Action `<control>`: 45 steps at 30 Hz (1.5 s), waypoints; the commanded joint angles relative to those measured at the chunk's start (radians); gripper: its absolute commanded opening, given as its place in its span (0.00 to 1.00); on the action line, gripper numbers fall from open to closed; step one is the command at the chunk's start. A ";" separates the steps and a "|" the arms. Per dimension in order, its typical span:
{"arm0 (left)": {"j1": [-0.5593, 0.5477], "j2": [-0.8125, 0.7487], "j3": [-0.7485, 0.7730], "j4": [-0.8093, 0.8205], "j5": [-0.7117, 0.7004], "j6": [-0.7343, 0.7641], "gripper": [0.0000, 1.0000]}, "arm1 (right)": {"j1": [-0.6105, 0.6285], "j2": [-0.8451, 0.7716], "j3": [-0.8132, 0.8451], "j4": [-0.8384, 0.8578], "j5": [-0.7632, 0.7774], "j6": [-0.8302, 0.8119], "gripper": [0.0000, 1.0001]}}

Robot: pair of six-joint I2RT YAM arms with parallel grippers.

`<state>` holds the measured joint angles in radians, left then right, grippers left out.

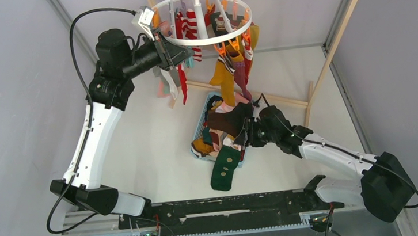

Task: Clip the socks to the hanger
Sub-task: Pick up the sock from the bin, then clamp the sock onto the hanger.

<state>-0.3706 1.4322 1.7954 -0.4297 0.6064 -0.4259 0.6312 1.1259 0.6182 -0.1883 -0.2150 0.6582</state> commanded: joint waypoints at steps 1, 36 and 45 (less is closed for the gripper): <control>0.010 -0.031 -0.004 0.005 0.018 0.002 0.00 | 0.011 0.014 0.003 0.019 0.082 -0.012 0.52; 0.038 -0.004 -0.011 0.099 0.206 -0.150 0.00 | -0.071 0.202 0.355 0.982 -0.641 0.070 0.00; 0.042 -0.004 -0.024 0.123 0.227 -0.170 0.00 | -0.081 0.305 0.451 1.136 -0.493 0.140 0.00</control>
<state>-0.3305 1.4399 1.7950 -0.3546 0.7692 -0.5686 0.5613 1.4181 1.0016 0.8185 -0.7753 0.7609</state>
